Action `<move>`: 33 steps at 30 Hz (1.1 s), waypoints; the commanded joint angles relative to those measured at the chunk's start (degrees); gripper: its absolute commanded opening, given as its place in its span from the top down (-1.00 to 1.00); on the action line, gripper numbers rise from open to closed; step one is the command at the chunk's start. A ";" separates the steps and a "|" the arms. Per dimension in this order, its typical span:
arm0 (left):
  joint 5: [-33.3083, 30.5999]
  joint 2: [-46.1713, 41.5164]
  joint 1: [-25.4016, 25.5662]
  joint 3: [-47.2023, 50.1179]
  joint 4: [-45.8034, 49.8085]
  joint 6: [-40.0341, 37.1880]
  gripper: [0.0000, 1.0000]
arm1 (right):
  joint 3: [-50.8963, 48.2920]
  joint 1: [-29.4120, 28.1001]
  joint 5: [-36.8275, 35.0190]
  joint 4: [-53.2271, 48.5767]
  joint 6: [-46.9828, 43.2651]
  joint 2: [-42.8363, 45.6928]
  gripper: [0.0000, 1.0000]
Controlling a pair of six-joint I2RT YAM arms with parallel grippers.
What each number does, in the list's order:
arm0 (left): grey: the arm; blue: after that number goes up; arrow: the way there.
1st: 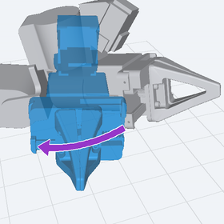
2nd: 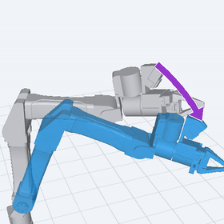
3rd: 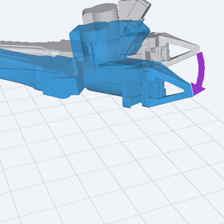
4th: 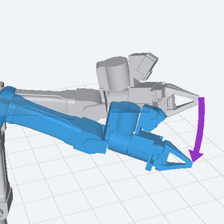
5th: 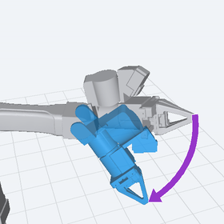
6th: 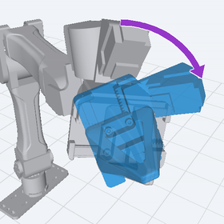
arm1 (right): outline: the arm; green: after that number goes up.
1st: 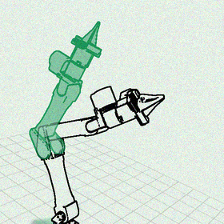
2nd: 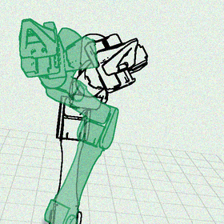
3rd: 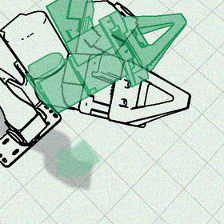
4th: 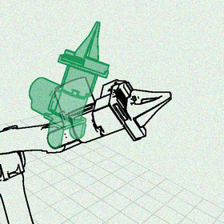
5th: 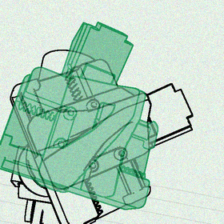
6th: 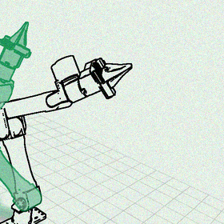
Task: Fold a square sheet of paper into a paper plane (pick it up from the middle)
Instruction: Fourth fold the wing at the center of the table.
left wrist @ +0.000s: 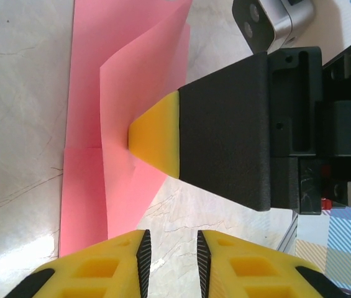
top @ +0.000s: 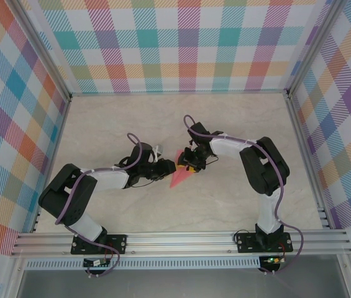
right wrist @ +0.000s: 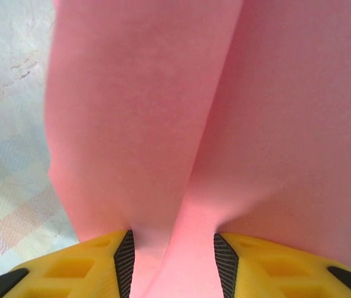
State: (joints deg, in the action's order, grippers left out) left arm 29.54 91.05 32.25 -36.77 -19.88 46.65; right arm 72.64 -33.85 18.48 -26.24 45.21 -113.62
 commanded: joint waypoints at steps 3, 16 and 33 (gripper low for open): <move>1.73 1.81 1.31 -0.35 -1.13 -1.61 0.45 | 0.21 -0.08 -5.74 -5.22 1.61 -4.51 0.14; 1.68 5.36 2.38 -2.66 0.07 -2.33 0.49 | 1.32 -0.12 -6.26 -7.29 2.29 -5.82 0.11; -5.28 5.79 2.37 -4.00 7.05 -4.82 0.63 | 1.20 -0.09 -7.67 -8.31 2.43 -5.79 0.15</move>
State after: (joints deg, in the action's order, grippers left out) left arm 25.54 96.01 34.11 -39.38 -14.63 43.03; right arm 75.53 -33.98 17.80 -29.87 47.22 -115.24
